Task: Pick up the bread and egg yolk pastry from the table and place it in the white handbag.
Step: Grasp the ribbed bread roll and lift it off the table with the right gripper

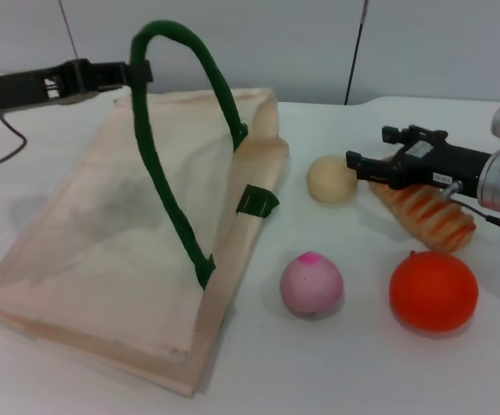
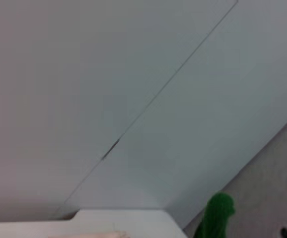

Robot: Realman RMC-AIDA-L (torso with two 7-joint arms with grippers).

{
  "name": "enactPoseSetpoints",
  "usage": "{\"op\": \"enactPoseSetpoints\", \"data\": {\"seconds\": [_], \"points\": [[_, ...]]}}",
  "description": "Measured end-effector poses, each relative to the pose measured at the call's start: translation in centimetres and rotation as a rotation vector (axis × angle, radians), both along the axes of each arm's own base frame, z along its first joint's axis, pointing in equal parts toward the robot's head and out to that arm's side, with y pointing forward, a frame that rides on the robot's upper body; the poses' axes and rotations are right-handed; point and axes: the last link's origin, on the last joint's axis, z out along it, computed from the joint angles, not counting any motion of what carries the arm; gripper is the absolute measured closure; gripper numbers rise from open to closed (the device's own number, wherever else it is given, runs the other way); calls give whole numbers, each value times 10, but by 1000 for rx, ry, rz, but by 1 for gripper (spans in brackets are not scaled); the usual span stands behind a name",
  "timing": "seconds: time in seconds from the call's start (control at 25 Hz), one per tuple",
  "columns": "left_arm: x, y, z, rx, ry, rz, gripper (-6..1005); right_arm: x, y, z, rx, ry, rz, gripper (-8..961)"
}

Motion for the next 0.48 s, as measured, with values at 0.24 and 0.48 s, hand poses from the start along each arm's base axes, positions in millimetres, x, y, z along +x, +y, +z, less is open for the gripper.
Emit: {"op": "enactPoseSetpoints", "data": {"seconds": [0.24,0.48], "points": [[-5,-5,9,17,-25,4,870,16,2,2,-9,-69,-76,128],[-6,-9,16,31,-49,-7,871,30,6,11,-18,-176,-159,128]]}}
